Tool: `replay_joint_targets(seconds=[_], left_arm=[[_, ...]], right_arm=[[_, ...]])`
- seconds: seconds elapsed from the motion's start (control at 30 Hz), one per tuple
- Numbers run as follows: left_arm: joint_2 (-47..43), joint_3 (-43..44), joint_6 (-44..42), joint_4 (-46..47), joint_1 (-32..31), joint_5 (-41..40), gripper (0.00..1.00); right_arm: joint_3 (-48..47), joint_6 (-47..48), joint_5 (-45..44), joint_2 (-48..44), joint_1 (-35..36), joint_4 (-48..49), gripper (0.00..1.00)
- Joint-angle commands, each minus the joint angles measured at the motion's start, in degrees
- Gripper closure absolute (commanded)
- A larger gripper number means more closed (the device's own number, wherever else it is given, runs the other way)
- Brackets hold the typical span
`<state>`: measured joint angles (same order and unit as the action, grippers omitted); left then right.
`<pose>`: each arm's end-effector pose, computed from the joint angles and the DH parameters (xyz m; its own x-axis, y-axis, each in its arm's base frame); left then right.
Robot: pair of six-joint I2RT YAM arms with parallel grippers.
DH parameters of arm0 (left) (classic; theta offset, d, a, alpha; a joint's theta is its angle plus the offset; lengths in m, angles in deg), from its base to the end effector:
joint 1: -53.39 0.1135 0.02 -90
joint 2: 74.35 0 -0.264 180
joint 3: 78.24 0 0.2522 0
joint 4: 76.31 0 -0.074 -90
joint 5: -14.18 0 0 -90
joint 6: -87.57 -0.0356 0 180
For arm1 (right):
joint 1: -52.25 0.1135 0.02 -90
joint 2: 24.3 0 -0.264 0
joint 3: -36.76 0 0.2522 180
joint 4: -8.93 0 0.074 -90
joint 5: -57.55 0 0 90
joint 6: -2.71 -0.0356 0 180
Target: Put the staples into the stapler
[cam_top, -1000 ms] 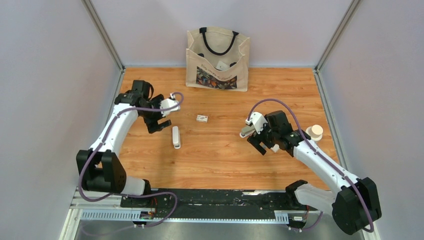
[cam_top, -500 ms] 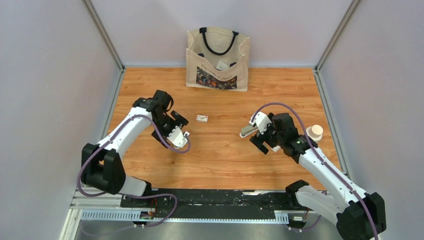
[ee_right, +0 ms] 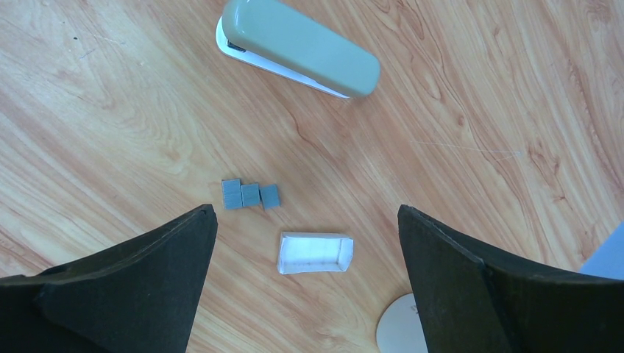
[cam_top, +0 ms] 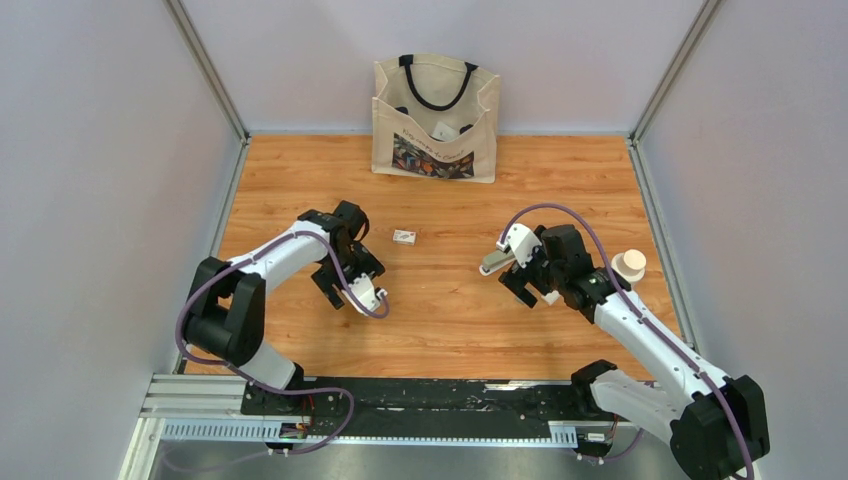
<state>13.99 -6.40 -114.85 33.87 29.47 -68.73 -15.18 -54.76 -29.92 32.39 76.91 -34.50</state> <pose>0.2370 -0.1099 0.1967 0.7266 0.6813 -0.0894 0.6871 -0.7188 0.1063 0.1806 0.0846 0.2316 -0.3325 -0.7438 -0.5799 -0.7382 0.5879 -0.3308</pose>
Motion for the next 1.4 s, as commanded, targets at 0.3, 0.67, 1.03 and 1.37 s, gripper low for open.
replay_joint_targets(seconds=[0.3,0.67,1.03,1.37], left_arm=[[1.5,-5.3,-26.1,12.8,-0.5,1.5,0.31],[-0.3,-7.0,-20.7,13.3,-2.6,3.4,0.61],[-0.7,3.7,24.0,11.3,-7.4,5.0,1.00],[-5.3,12.5,57.3,9.2,-7.5,15.4,1.00]], right_arm=[[0.3,1.0,-0.2,0.2,-0.1,2.1,0.00],[0.3,1.1,0.0,0.2,0.0,2.2,0.00],[-1.6,-1.2,3.3,-3.9,0.1,1.4,0.00],[-12.6,-4.4,23.8,-1.6,0.1,-0.3,0.00]])
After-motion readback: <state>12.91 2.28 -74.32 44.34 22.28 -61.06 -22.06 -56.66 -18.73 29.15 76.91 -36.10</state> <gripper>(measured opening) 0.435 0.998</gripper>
